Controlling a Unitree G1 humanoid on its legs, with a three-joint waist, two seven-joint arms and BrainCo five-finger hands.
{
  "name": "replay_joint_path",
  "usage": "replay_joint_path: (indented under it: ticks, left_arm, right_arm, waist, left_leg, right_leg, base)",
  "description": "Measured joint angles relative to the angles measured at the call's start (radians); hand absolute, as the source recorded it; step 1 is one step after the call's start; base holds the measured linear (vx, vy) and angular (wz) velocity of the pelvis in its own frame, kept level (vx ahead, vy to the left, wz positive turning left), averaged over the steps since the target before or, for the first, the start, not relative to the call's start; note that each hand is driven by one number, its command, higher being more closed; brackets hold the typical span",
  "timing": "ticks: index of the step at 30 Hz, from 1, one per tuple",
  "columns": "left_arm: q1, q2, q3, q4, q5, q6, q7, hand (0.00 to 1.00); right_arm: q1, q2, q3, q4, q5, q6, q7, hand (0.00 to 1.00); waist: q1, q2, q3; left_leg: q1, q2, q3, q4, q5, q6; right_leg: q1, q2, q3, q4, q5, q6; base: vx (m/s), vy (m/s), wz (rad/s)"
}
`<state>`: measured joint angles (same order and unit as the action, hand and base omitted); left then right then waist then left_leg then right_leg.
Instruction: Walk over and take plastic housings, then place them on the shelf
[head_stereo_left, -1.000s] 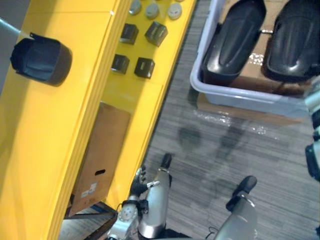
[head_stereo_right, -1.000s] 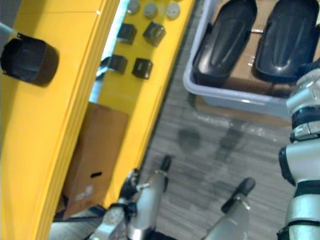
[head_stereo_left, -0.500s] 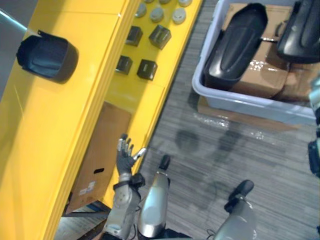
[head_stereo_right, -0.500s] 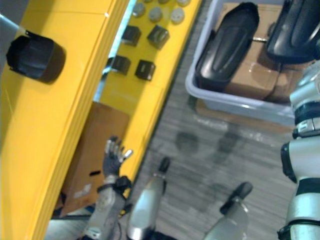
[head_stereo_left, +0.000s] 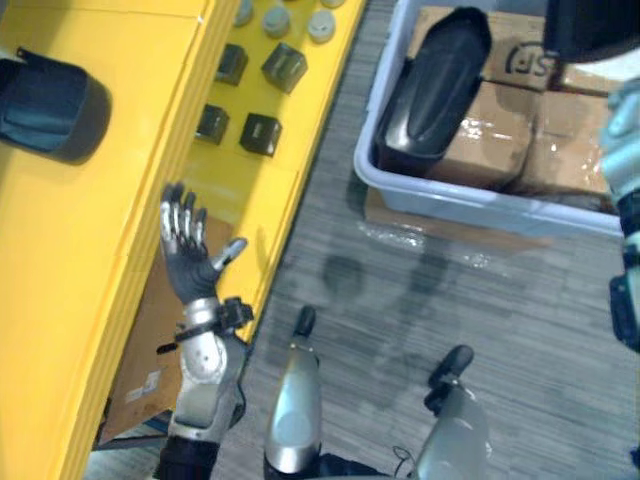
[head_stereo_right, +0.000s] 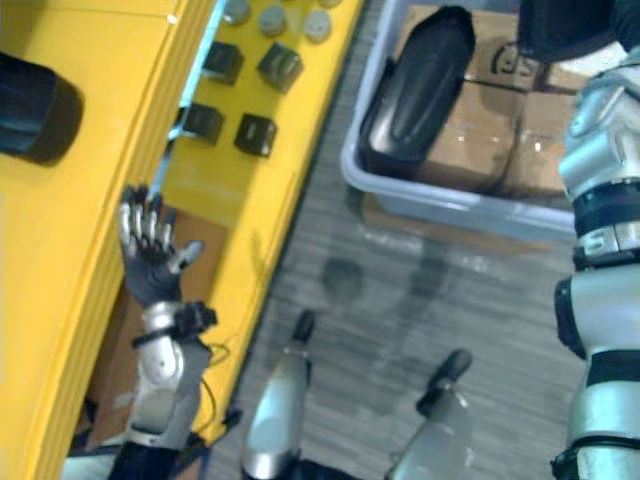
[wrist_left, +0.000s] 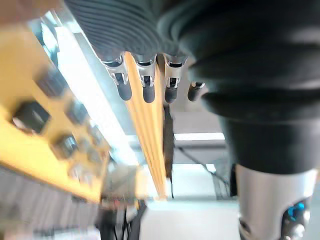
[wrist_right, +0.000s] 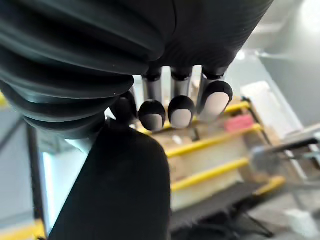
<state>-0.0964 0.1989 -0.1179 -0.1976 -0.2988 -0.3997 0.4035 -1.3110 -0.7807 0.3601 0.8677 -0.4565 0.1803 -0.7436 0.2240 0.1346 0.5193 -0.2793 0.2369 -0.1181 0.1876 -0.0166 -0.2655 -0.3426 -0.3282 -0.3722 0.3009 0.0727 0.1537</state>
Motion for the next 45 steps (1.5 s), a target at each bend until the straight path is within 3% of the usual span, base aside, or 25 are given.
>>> replay_joint_path:
  ticks: [4, 6, 8, 12, 13, 18, 21, 25, 30, 36, 41, 45]
  left_arm:
    - [-0.057, 0.006, 0.001, -0.028, -0.001, 0.074, -0.053, 0.0]
    - [-0.084, 0.02, 0.0, -0.03, -0.008, 0.116, -0.076, 0.0]
    - [-0.113, 0.03, -0.004, -0.024, -0.018, 0.148, -0.086, 0.0]
    - [-0.222, 0.029, -0.014, 0.052, -0.051, 0.225, -0.092, 0.0]
    - [-0.26, 0.03, -0.015, 0.103, -0.06, 0.246, -0.091, 0.0]
    - [-0.366, 0.022, -0.037, 0.256, -0.148, 0.316, -0.07, 0.0]
    - [-0.402, 0.006, -0.039, 0.336, -0.232, 0.339, -0.058, 0.0]
    - [-0.434, -0.031, -0.042, 0.419, -0.35, 0.359, -0.054, 0.0]
    - [-0.456, -0.035, -0.039, 0.459, -0.469, 0.359, -0.029, 0.0]
    - [-0.497, -0.05, -0.006, 0.533, -0.396, 0.362, 0.098, 0.0]
    - [-0.533, -0.053, 0.0, 0.571, -0.396, 0.355, 0.12, 0.0]
    - [-0.535, -0.061, 0.005, 0.583, -0.434, 0.325, 0.101, 0.0]
  right_arm:
    - [0.11, 0.038, -0.065, -0.173, -0.052, -0.028, -0.009, 1.0]
    - [0.162, 0.062, -0.092, -0.248, -0.077, -0.044, -0.019, 1.0]
    - [0.184, 0.079, -0.105, -0.305, -0.101, -0.054, -0.019, 1.0]
    - [0.243, 0.119, -0.123, -0.421, -0.155, -0.116, -0.018, 1.0]
    - [0.259, 0.152, -0.123, -0.448, -0.165, -0.145, -0.018, 1.0]
    - [0.355, 0.22, -0.124, -0.538, -0.222, -0.245, -0.017, 1.0]
    - [0.418, 0.269, -0.122, -0.584, -0.229, -0.289, -0.006, 1.0]
    - [0.458, 0.317, -0.109, -0.591, -0.247, -0.328, 0.005, 1.0]
    - [0.474, 0.347, -0.078, -0.591, -0.257, -0.359, 0.009, 1.0]
    - [0.484, 0.369, -0.032, -0.59, -0.263, -0.374, 0.037, 1.0]
    - [0.51, 0.414, -0.023, -0.59, -0.261, -0.374, 0.043, 1.0]
    - [0.551, 0.453, 0.002, -0.588, -0.231, -0.374, 0.045, 1.0]
  waist:
    - [-0.043, -0.048, -0.003]
    - [-0.053, -0.079, -0.019]
    - [-0.063, -0.093, -0.026]
    - [-0.086, -0.123, -0.048]
    - [-0.104, -0.138, -0.07]
    - [-0.156, -0.16, -0.12]
    - [-0.168, -0.163, -0.159]
    - [-0.187, -0.162, -0.191]
    - [-0.187, -0.165, -0.209]
    - [-0.187, -0.166, -0.228]
    - [-0.187, -0.174, -0.235]
    - [-0.189, -0.198, -0.251]
  left_leg:
    - [0.068, 0.002, 0.025, -0.033, 0.0, 0.0]
    - [0.096, 0.002, 0.052, -0.047, 0.0, 0.0]
    - [0.107, 0.004, 0.069, -0.051, 0.0, 0.001]
    - [0.145, 0.012, 0.116, -0.067, 0.0, 0.0]
    - [0.149, 0.018, 0.13, -0.072, 0.0, 0.0]
    - [0.181, 0.031, 0.177, -0.075, -0.001, -0.001]
    - [0.207, 0.033, 0.218, -0.077, -0.001, -0.001]
    - [0.246, 0.039, 0.241, -0.074, -0.015, -0.002]
    - [0.263, 0.042, 0.248, -0.073, -0.019, -0.002]
    - [0.263, 0.041, 0.247, -0.072, -0.018, -0.002]
    - [0.271, 0.041, 0.244, -0.072, -0.019, -0.003]
    - [0.28, 0.041, 0.243, -0.07, -0.023, -0.004]
  right_leg:
    - [0.051, 0.003, 0.005, -0.023, 0.004, -0.001]
    - [0.068, 0.01, 0.02, -0.057, 0.021, 0.002]
    - [0.082, 0.019, 0.026, -0.092, 0.042, 0.003]
    - [0.103, 0.039, 0.057, -0.15, 0.079, 0.003]
    - [0.103, 0.053, 0.069, -0.18, 0.098, 0.001]
    - [0.134, 0.076, 0.091, -0.239, 0.129, -0.003]
    - [0.141, 0.084, 0.121, -0.261, 0.145, -0.004]
    - [0.19, 0.097, 0.13, -0.307, 0.163, -0.004]
    - [0.221, 0.105, 0.129, -0.352, 0.18, -0.011]
    - [0.229, 0.106, 0.128, -0.365, 0.202, -0.01]
    - [0.242, 0.107, 0.125, -0.371, 0.204, -0.009]
    - [0.258, 0.108, 0.125, -0.379, 0.206, -0.008]
  base:
    - [0.03, -0.031, -0.1]
    - [-0.01, 0.002, -0.25]
    - [-0.01, 0.003, -0.25]
    - [-0.02, 0.004, -0.31]
    - [-0.01, -0.008, -0.27]
    - [0.0, -0.004, -0.22]
    - [0.02, 0.014, -0.27]
    - [-0.03, 0.009, -0.13]
    - [-0.07, 0.002, -0.05]
    - [-0.04, 0.011, 0.0]
    - [-0.01, 0.009, 0.02]
    - [-0.03, 0.016, 0.0]
